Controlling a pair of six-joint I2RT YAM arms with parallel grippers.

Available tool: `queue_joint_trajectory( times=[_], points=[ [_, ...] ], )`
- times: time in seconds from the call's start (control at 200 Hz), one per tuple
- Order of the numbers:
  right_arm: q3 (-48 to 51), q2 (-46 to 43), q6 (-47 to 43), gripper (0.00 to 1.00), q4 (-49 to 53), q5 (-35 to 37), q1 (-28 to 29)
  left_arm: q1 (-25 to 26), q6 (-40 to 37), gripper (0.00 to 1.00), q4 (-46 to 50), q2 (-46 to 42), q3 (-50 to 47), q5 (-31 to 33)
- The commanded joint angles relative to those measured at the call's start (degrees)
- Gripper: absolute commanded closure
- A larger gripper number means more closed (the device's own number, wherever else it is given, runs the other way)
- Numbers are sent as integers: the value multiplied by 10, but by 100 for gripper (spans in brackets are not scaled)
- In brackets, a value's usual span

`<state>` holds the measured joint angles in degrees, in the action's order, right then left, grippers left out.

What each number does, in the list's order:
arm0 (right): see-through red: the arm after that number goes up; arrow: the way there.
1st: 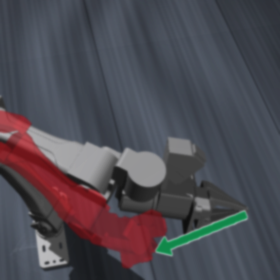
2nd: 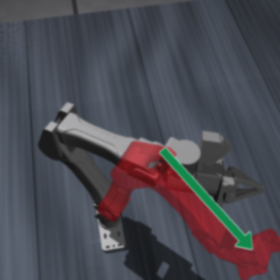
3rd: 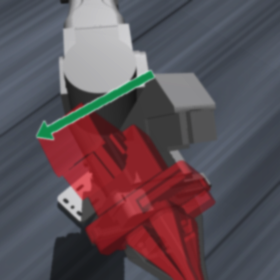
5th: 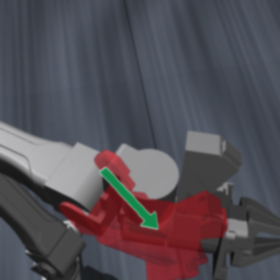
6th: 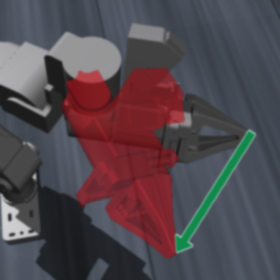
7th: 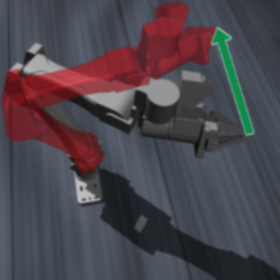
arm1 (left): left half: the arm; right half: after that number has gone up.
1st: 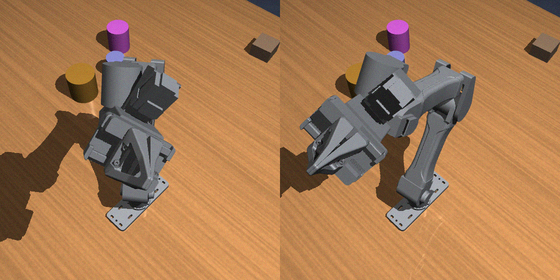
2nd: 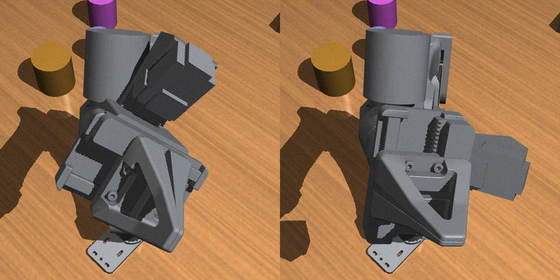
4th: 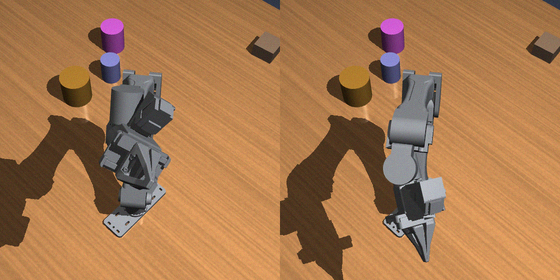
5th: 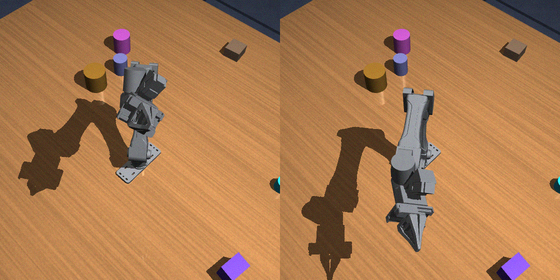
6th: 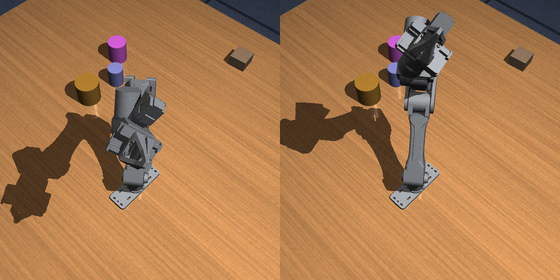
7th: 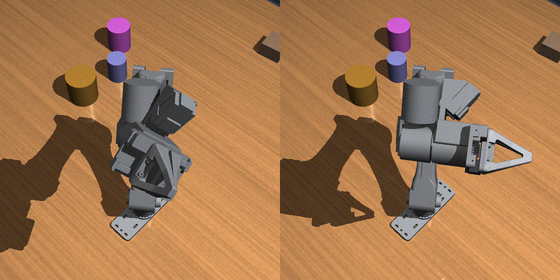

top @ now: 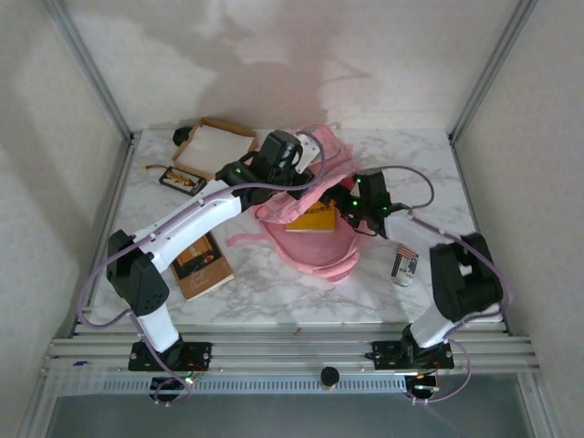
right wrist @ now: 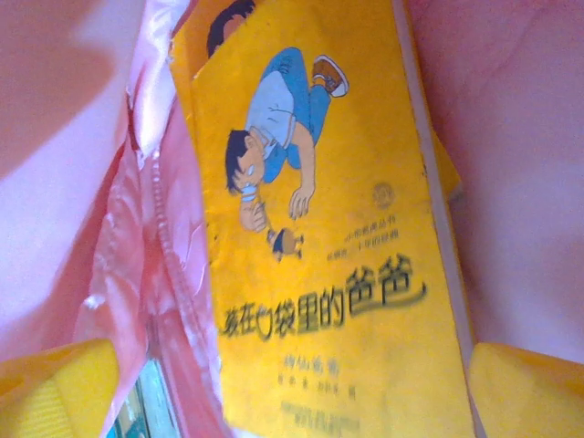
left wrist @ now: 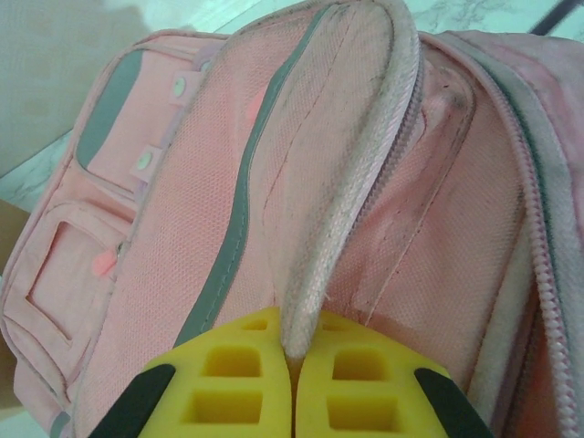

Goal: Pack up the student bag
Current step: Place the book in the student bag.

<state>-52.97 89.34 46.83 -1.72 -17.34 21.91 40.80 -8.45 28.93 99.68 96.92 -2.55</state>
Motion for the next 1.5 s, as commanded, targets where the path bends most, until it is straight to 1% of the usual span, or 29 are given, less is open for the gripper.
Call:
queue_joint_trajectory(
  times=[0.0,0.025,0.095,0.125,0.17,0.235,0.31,0.416,0.486,0.556,0.646,0.806,0.961,1.072,1.152,1.217,1.292,1.382,1.492],
  points=[
    [36,-66,-34,2,85,38,4,-4,19,100,-66,-32,7,-23],
    [46,-76,-30,5,87,33,8,-5,22,100,-67,-30,7,-25],
    [80,-104,-7,8,74,23,31,-5,27,100,-68,-28,10,-29],
    [92,-112,2,14,67,24,43,-5,27,100,-70,-27,9,-31],
    [103,-118,12,19,64,31,61,-5,27,100,-70,-25,9,-30],
    [109,-111,24,23,52,41,83,-5,27,100,-70,-22,10,-32],
    [109,-82,34,26,39,49,99,-5,30,100,-72,-20,11,-36],
    [102,-36,45,26,19,57,112,-4,30,100,-68,-16,14,-52],
    [97,-9,55,20,2,62,117,-4,31,100,-60,-13,18,-62],
    [88,10,67,19,-18,73,117,-4,30,100,-56,-14,18,-71],
    [73,23,73,19,-69,86,117,-4,26,100,-44,-13,23,-88],
    [13,47,61,22,-110,142,107,-3,20,100,-29,-12,25,-117],
    [-14,76,76,27,-150,157,66,-3,15,100,-22,-15,25,-117],
    [-2,82,31,24,-227,169,62,-3,16,100,-29,-15,26,-105],
    [-4,82,23,22,-211,154,60,-4,26,100,-38,-15,25,-89],
    [18,61,28,22,-208,148,61,-6,25,100,-39,-15,26,-87],
    [55,23,39,25,-202,143,68,-7,29,100,-43,-14,24,-84],
    [75,-13,56,29,-145,180,95,-8,32,100,-46,-12,24,-92],
    [103,-2,100,34,-174,172,96,-8,34,100,-51,-8,23,-95]
  ],
)
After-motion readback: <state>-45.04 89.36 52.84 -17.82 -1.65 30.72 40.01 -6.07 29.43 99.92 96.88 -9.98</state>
